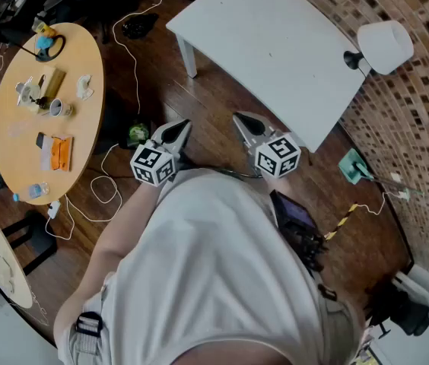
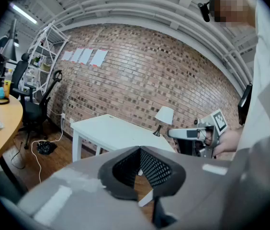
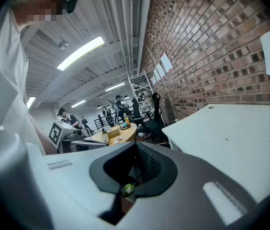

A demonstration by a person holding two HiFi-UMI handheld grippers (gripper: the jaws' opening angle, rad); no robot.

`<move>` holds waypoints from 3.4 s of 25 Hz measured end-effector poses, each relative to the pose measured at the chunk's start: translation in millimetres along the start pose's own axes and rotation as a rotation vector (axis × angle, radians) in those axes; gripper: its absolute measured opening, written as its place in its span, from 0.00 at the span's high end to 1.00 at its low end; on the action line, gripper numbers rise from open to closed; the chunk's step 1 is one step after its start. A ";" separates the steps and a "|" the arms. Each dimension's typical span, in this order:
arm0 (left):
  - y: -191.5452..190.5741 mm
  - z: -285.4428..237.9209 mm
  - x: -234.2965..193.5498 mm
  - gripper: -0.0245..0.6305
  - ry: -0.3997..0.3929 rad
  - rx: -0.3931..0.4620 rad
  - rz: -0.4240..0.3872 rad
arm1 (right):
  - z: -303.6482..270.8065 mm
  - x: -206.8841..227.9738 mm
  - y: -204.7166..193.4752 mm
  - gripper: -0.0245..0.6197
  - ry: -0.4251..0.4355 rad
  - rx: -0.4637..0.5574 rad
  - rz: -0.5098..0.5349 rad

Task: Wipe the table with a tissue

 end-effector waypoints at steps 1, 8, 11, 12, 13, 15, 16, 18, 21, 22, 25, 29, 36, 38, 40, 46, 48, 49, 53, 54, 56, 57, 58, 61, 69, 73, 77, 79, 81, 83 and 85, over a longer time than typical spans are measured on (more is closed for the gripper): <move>0.9 0.4 -8.6 0.95 0.006 0.007 0.012 | -2.9 -0.1 1.5 0.95 -0.011 -0.005 -0.001; 11.0 24.4 -78.7 0.95 0.037 0.036 0.049 | -51.0 -13.4 11.8 0.95 -0.046 -0.023 -0.014; 9.9 45.0 -101.1 0.95 0.067 0.052 0.062 | -86.2 -28.8 15.0 0.95 -0.012 -0.046 -0.003; 7.9 51.4 -106.7 0.95 0.072 0.052 0.064 | -96.3 -33.4 15.7 0.95 -0.003 -0.051 0.003; 5.6 57.7 -112.6 0.95 0.080 0.053 0.066 | -106.7 -37.3 16.9 0.95 0.008 -0.054 0.008; 1.4 71.8 -126.6 0.95 0.106 0.058 0.073 | -128.6 -43.7 20.3 0.95 0.032 -0.061 0.015; -0.6 80.1 -134.2 0.95 0.125 0.061 0.081 | -139.3 -46.7 22.2 0.95 0.045 -0.065 0.017; -5.2 98.7 -149.0 0.95 0.171 0.062 0.098 | -158.4 -53.9 27.1 0.95 0.067 -0.072 0.023; -14.7 127.2 -165.7 0.95 0.248 0.051 0.124 | -182.1 -64.1 31.8 0.95 0.101 -0.096 0.032; -18.9 135.6 -168.4 0.95 0.275 0.049 0.136 | -188.3 -65.9 31.7 0.95 0.112 -0.111 0.035; -32.7 153.1 -175.3 0.95 0.345 0.045 0.172 | -205.8 -65.7 32.3 0.95 0.146 -0.153 0.048; -39.4 156.4 -186.2 0.95 0.413 0.028 0.197 | -232.0 -58.8 36.1 0.95 0.193 -0.187 0.035; -21.2 128.1 -212.5 0.95 0.465 -0.002 0.210 | -287.6 -42.4 61.3 0.95 0.295 -0.201 0.081; -11.8 108.0 -223.8 0.95 0.454 -0.012 0.222 | -301.9 -31.4 79.3 0.95 0.319 -0.192 0.101; -0.6 83.4 -236.3 0.95 0.439 -0.022 0.222 | -313.3 -17.7 94.8 0.95 0.337 -0.193 0.119; 36.4 15.1 -264.3 0.95 0.419 -0.042 0.195 | -333.5 31.3 131.8 0.95 0.367 -0.209 0.155; 41.5 1.7 -270.9 0.95 0.432 -0.058 0.190 | -337.4 47.4 142.3 0.95 0.371 -0.210 0.155; 42.2 -2.8 -273.9 0.95 0.443 -0.066 0.192 | -338.6 54.5 146.6 0.95 0.374 -0.211 0.153; 42.0 -9.8 -283.9 0.95 0.505 -0.080 0.220 | -344.3 80.3 155.3 0.95 0.379 -0.229 0.142; 42.6 -10.1 -285.8 0.95 0.519 -0.083 0.224 | -346.9 86.4 156.9 0.95 0.376 -0.233 0.137; 41.7 -9.3 -287.8 0.95 0.536 -0.098 0.231 | -352.3 94.8 160.1 0.95 0.368 -0.239 0.123; 39.9 -8.2 -288.7 0.95 0.542 -0.109 0.234 | -355.4 96.5 161.2 0.95 0.366 -0.244 0.117; 37.5 -6.7 -290.6 0.95 0.549 -0.120 0.235 | -359.3 96.9 161.7 0.95 0.367 -0.248 0.112; 31.5 0.7 -301.0 0.95 0.578 -0.146 0.229 | -371.8 91.3 159.7 0.95 0.382 -0.262 0.108; 19.0 27.4 -343.7 0.95 0.637 -0.244 0.141 | -404.1 68.1 166.4 0.95 0.389 -0.270 0.123; 0.0 44.3 -370.4 0.95 0.682 -0.283 0.161 | -417.7 56.5 166.3 0.95 0.373 -0.283 0.136; -17.2 58.0 -402.6 0.95 0.724 -0.305 0.190 | -428.8 49.1 165.6 0.95 0.348 -0.304 0.143; -25.7 63.9 -417.6 0.95 0.739 -0.320 0.204 | -432.9 47.7 164.1 0.95 0.330 -0.315 0.142; -32.6 68.3 -430.0 0.92 0.740 -0.340 0.209 | -436.9 45.8 162.5 0.95 0.311 -0.321 0.137; -36.4 69.8 -440.3 0.90 0.730 -0.358 0.202 | -441.6 43.6 161.9 0.95 0.298 -0.322 0.133; -39.1 69.7 -448.5 0.86 0.718 -0.376 0.188 | -446.3 41.6 161.5 0.95 0.285 -0.320 0.131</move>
Point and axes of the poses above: the fingertips, and each gripper's own axes: z backward along the fingers, x to its right, y out of its top, the point moved 7 cm from there along z, backward along the fingers, and after that the axes turned 9 degrees about -z, right-handed, at the moved point
